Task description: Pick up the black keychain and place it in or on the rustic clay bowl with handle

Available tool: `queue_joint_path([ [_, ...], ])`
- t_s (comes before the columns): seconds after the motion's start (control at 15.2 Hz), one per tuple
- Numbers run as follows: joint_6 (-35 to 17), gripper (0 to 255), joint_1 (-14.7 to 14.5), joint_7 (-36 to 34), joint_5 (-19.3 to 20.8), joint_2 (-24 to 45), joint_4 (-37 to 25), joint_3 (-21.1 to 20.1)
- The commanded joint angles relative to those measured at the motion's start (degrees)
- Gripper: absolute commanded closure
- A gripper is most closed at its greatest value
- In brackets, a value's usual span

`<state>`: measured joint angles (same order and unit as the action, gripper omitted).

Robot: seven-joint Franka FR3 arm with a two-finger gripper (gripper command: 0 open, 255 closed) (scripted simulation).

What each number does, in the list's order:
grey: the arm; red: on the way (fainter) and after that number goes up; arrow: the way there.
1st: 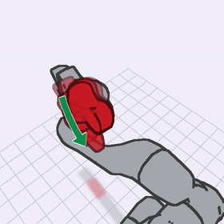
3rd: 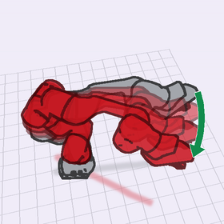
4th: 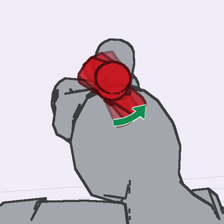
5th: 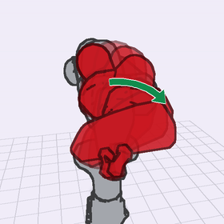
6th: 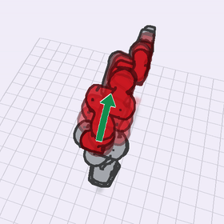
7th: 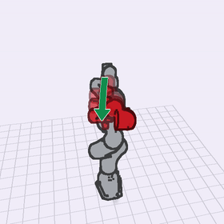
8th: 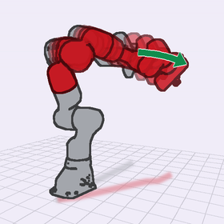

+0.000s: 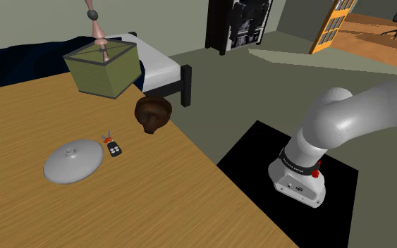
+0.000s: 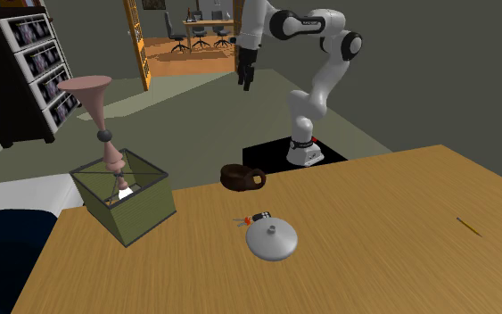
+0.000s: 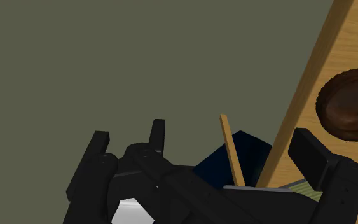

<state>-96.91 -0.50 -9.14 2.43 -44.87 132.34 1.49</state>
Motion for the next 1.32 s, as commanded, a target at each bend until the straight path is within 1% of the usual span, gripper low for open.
queue_joint_path([
  [0.0,0.00,0,0.00,0.00,0.00,0.00,0.00,0.00],
  [0.33,-4.01,0,-1.29,-7.37,-3.10,4.06,1.39,-5.57],
  [0.66,-8.20,0,-2.41,-14.63,-5.63,9.94,0.94,-11.02],
  [0.99,-12.29,0,-3.13,-21.89,-7.09,17.43,-1.37,-16.34],
  [1.25,-15.25,0,-3.45,-27.88,-7.10,24.45,-4.53,-20.39],
])
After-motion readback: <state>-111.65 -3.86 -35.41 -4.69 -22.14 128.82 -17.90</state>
